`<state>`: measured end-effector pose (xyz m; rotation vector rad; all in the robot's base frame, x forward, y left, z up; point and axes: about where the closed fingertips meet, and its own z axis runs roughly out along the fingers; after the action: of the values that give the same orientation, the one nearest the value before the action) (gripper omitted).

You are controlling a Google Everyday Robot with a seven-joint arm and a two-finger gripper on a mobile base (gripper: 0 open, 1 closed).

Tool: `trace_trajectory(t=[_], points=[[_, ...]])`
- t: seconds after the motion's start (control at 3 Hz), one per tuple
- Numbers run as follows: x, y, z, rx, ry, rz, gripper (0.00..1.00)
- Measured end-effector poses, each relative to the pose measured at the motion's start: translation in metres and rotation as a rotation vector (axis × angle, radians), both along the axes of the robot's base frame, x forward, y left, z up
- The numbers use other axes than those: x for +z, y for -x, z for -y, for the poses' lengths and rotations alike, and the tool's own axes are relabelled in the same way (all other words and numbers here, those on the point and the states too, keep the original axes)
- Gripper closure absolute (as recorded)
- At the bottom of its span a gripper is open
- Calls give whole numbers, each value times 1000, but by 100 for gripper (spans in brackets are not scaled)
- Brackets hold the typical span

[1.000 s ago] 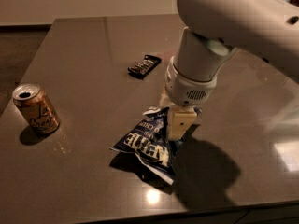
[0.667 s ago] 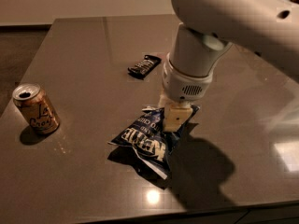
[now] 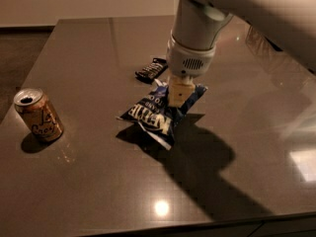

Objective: Move blue chip bag near rxbar chocolate

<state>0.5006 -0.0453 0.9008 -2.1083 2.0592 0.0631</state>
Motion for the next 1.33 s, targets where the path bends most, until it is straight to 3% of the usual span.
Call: trace_trajectory(t=[0.67,1.0,1.33], points=[[20,-87,16,-142,33,66,100],[22,-119,27,-204,65,92,82],[19,-135,38,-233,92,108,59]])
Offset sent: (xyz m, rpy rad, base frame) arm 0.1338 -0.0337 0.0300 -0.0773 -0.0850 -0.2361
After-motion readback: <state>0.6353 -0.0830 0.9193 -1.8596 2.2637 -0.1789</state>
